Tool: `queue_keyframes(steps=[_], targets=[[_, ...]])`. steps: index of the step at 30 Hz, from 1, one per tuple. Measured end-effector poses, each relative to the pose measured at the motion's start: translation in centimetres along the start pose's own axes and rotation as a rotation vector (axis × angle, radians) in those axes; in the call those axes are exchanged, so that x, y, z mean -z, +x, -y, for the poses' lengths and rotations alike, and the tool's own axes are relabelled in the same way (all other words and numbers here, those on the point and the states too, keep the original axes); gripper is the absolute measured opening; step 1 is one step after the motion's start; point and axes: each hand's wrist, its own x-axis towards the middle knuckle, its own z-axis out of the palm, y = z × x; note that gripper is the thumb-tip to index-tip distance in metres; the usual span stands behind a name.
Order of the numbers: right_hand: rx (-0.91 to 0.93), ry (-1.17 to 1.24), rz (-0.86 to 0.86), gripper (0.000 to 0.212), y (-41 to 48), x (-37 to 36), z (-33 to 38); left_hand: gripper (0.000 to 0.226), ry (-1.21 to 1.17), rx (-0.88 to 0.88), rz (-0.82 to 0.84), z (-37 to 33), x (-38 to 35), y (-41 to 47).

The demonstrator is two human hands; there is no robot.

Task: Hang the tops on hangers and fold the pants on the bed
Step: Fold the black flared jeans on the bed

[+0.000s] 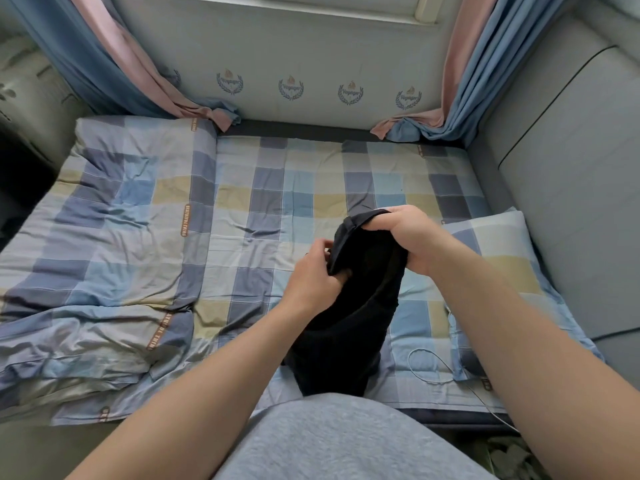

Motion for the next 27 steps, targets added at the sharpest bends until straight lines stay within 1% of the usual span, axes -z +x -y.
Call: queue_keyframes(steps=[1,2,3,5,7,9,11,14,17,18,19,20,21,22,24,27], targets=[[0.013,-0.003,0.040,0.017,0.0,0.3,0.1,0.017,0.008,-0.022,-0.053,-0.3,0.4,0.3],[0.024,-0.029,0.066,0.022,0.0,0.7,0.1,0.011,0.020,-0.022,-0.123,-0.5,1.2,0.7],[0.039,-0.115,0.063,0.028,0.2,1.3,-0.2,0.015,0.012,-0.005,-0.192,-0.6,2.1,1.0],[0.076,-0.461,-0.006,0.036,0.9,2.4,-1.5,0.026,-0.036,0.012,-0.278,-1.1,4.4,1.7],[0.109,-0.777,-0.110,0.030,2.0,3.2,-3.8,0.037,-0.065,-0.008,-0.300,-1.6,6.0,2.1],[0.134,-0.965,-0.265,0.021,3.1,3.8,-6.3,0.042,-0.102,-0.018,-0.319,-1.9,7.0,2.2],[0.112,-1.055,-0.394,0.019,4.1,4.4,-8.6,0.042,-0.121,-0.008,-0.347,-1.8,7.6,2.3],[0.046,-1.091,-0.497,0.018,4.8,5.4,-10.7,0.041,-0.116,0.055,-0.413,-1.0,8.7,2.3],[-0.044,-1.027,-0.590,0.020,4.8,7.5,-12.6,0.040,-0.080,0.150,-0.521,0.9,10.9,2.2],[-0.090,-0.930,-0.634,0.023,4.7,8.4,-13.1,0.038,-0.054,0.177,-0.545,1.8,11.5,2.1],[-0.150,-0.743,-0.669,0.025,4.7,9.3,-13.6,0.036,-0.021,0.204,-0.560,2.7,12.1,2.1],[-0.203,-0.498,-0.673,0.027,4.7,9.9,-13.7,0.032,0.017,0.231,-0.560,3.6,12.4,2.0],[-0.257,-0.247,-0.656,0.028,4.7,10.1,-13.7,0.029,0.053,0.261,-0.542,4.4,12.6,1.8],[-0.287,-0.061,-0.628,0.030,4.7,10.2,-13.5,0.024,0.083,0.295,-0.509,5.2,12.6,1.7],[-0.271,0.035,-0.564,0.033,5.0,10.3,-13.0,0.012,0.134,0.384,-0.421,6.5,12.4,1.5],[-0.189,0.018,-0.490,0.026,5.3,10.3,-11.9,0.003,0.173,0.524,-0.292,8.2,12.0,0.9]])
